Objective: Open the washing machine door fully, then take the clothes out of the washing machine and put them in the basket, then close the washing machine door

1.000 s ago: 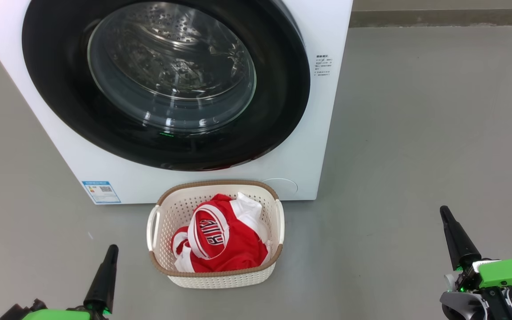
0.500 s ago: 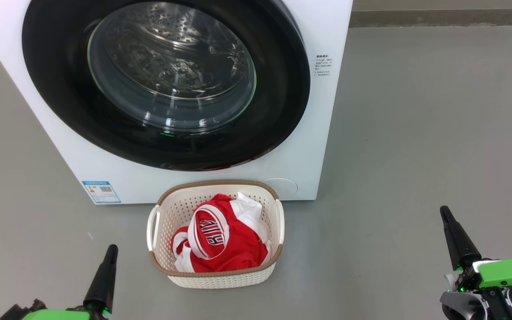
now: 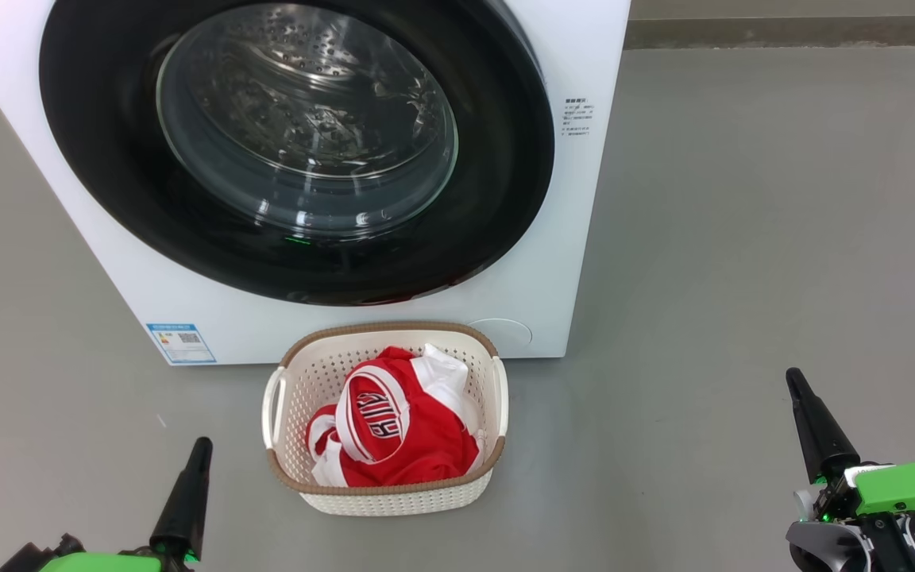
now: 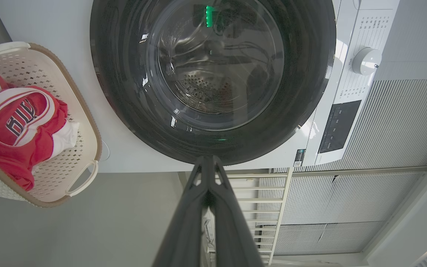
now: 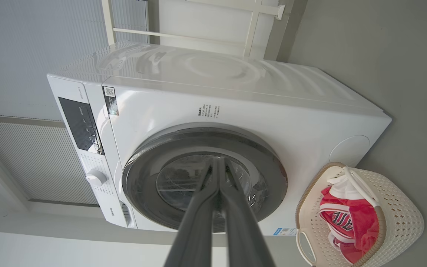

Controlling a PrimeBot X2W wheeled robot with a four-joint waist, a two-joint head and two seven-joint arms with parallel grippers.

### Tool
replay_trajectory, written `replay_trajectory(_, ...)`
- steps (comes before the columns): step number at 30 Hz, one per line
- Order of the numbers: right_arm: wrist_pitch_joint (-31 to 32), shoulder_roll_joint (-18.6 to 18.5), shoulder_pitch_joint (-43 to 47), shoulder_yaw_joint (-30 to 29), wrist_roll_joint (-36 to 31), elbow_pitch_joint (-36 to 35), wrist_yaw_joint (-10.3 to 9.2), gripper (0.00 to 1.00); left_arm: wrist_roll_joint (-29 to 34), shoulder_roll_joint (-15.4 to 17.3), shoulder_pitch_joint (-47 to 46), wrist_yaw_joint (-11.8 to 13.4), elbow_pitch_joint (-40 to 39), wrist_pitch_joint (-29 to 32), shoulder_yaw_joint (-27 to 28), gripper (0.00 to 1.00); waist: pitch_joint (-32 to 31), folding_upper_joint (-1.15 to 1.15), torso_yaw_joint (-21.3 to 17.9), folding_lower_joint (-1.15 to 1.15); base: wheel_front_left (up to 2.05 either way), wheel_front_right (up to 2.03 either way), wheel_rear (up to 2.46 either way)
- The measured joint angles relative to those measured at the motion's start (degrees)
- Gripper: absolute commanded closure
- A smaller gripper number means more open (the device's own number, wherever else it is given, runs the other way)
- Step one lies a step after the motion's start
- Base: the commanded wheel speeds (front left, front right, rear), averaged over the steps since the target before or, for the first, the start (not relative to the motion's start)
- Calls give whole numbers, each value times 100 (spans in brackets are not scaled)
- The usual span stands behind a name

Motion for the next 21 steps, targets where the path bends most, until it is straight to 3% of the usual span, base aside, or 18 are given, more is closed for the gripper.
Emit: replay_trajectory(21, 26, 10, -1, -14, -2, 1, 0, 100, 0, -3, 0, 0, 1, 1, 9, 100, 0, 0, 0, 0, 0, 0, 0)
